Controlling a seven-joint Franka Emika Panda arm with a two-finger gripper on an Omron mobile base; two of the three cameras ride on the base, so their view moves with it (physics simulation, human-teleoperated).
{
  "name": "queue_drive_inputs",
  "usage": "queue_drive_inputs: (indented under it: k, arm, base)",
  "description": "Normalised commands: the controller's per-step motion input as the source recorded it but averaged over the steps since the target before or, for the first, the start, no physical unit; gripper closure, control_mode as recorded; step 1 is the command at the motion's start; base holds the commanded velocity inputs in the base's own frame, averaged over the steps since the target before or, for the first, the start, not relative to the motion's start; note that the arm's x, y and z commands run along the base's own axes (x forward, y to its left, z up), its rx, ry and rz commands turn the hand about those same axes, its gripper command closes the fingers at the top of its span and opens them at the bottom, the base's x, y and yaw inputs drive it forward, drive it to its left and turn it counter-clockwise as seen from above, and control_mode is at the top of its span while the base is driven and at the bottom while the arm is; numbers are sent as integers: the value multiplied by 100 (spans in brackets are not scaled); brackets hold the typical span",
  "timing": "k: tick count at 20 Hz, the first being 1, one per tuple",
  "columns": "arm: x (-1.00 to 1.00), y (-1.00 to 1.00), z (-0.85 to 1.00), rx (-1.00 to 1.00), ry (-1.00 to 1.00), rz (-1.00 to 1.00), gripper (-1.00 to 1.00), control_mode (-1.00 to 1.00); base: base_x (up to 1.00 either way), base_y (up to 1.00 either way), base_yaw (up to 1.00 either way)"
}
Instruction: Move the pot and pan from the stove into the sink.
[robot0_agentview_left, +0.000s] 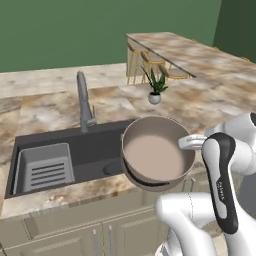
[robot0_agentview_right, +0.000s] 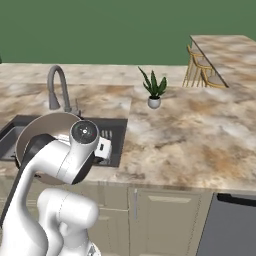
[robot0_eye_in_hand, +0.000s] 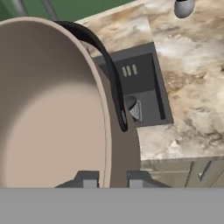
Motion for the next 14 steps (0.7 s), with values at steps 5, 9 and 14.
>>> queue_drive_inputs:
  k: [5,9,14]
  arm:
    - [0,0,0,0,0,0,100,100]
    - [55,1,-1,0,0,0,100,-100]
    - [65,1,-1,0,0,0,100,-100]
  base:
    - [45,0,1]
    - [0,0,0]
    - [0,0,0]
